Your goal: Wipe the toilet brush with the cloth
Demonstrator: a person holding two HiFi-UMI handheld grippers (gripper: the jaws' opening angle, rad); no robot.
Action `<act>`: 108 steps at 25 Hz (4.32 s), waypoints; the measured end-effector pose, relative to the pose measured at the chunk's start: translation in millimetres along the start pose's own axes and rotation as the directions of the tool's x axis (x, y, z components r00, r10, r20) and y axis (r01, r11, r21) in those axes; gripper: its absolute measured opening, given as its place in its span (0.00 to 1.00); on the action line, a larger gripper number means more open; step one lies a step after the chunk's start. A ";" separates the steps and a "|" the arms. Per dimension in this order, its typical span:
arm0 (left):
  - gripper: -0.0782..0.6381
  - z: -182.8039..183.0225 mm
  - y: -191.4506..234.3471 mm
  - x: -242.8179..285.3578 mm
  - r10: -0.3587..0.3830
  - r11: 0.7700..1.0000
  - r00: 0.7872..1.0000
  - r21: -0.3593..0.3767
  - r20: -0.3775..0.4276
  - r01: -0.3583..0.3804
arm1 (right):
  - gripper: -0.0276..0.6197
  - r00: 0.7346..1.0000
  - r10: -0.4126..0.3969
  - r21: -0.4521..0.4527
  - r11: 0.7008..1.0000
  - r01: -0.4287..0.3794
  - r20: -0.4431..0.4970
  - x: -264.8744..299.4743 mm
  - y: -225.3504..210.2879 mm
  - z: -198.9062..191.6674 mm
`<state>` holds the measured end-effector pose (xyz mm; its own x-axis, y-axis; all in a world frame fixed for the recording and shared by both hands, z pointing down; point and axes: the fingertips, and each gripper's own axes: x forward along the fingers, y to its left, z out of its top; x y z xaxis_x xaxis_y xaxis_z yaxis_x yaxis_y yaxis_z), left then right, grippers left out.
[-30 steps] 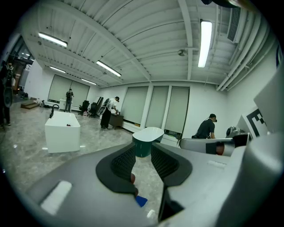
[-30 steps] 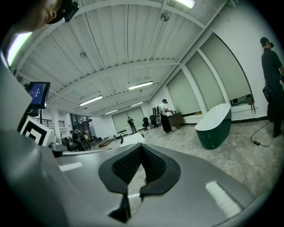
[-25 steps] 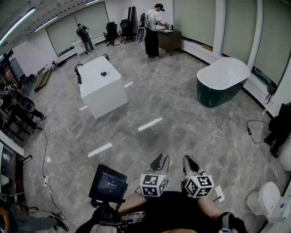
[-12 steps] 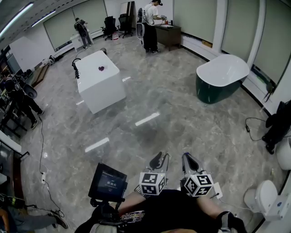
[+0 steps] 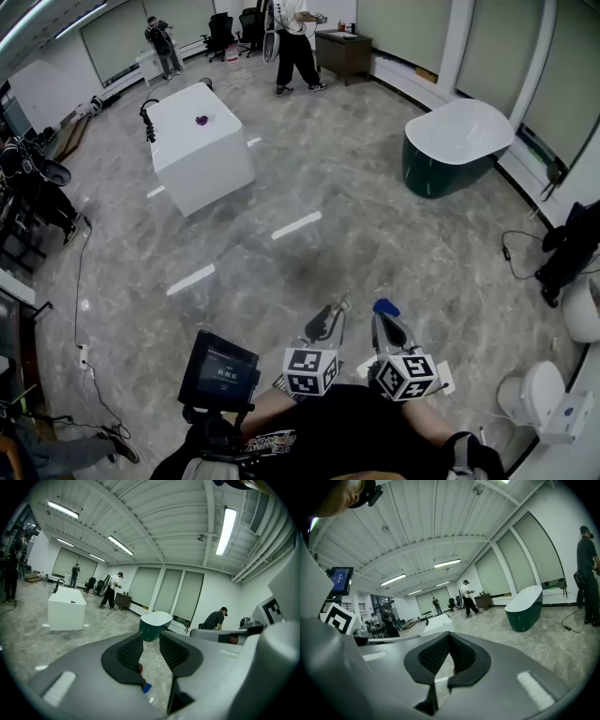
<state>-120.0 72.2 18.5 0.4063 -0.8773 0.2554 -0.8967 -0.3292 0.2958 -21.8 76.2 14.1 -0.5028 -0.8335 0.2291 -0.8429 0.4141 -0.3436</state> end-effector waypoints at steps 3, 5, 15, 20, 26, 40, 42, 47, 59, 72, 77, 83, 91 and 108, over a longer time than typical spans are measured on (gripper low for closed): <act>0.28 -8.6 12.6 -3.9 -0.010 1.000 1.000 -0.009 -0.023 0.010 | 0.05 1.000 -0.013 0.017 1.000 0.013 -0.014 5.1 8.4 -13.7; 0.27 -16.1 21.4 -7.9 -0.016 1.000 0.999 -0.012 -0.048 0.015 | 0.05 0.999 -0.025 0.037 0.999 0.026 -0.028 7.8 14.2 -25.0; 0.27 -52.5 57.4 -10.9 -0.042 0.999 0.982 -0.007 -0.186 0.041 | 0.05 0.992 -0.080 0.134 0.987 0.093 -0.099 24.1 23.1 -68.3; 0.27 -88.6 72.4 10.1 0.007 1.000 0.966 -0.015 -0.257 -0.012 | 0.05 0.984 -0.099 0.153 0.981 0.122 -0.146 32.2 -14.0 -95.5; 0.27 -119.4 74.5 16.4 0.067 0.998 0.945 0.006 -0.319 -0.069 | 0.05 0.970 -0.119 0.041 0.991 0.130 -0.211 24.6 -52.8 -115.4; 0.40 -150.6 24.7 135.8 0.221 0.956 0.948 0.244 -0.229 -0.164 | 0.31 0.939 -0.003 -0.127 0.991 -0.043 -0.343 58.0 -212.6 -142.1; 0.41 -161.6 22.6 144.6 0.244 0.953 0.943 0.234 -0.227 -0.190 | 0.33 0.931 0.000 -0.140 0.989 -0.055 -0.365 62.2 -238.0 -151.3; 0.43 -223.0 21.5 179.7 0.274 0.950 0.932 0.217 -0.237 -0.224 | 0.37 0.898 -0.028 -0.177 0.983 -0.056 -0.439 76.0 -311.8 -222.3; 0.48 -351.9 101.4 199.5 0.326 0.915 0.939 0.286 -0.107 -0.285 | 0.38 0.845 -0.173 -0.272 0.962 0.035 -0.506 157.2 -401.9 -414.9; 0.50 -522.5 173.6 236.3 0.235 0.966 0.962 0.141 -0.140 -0.216 | 0.40 0.752 -0.329 -0.456 0.889 0.043 -0.571 275.1 -550.0 -659.6; 0.50 -531.0 190.4 255.5 0.208 0.959 0.975 0.212 -0.080 -0.188 | 0.41 0.708 -0.403 -0.498 0.863 0.083 -0.580 317.0 -616.8 -713.9; 0.50 -526.9 207.2 273.5 0.236 0.944 0.972 0.236 0.004 -0.230 | 0.43 0.690 -0.415 -0.464 0.876 0.129 -0.592 341.1 -645.1 -755.4; 0.50 -519.7 213.2 291.1 0.228 0.940 0.974 0.258 0.013 -0.224 | 0.22 0.587 -0.562 -0.665 0.745 0.053 -0.583 356.9 -664.2 -769.3; 0.50 -530.7 226.8 314.4 0.229 0.948 0.971 0.243 -0.075 -0.205 | 0.20 0.714 -0.009 -0.384 0.848 -0.365 -0.700 439.1 -497.4 -733.9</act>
<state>-102.5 -92.9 654.4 0.2022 -0.9008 0.3842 -0.9761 -0.2171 0.0047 36.1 -227.2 954.0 -0.4855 -0.3431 0.8041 -0.6049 0.7959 -0.0256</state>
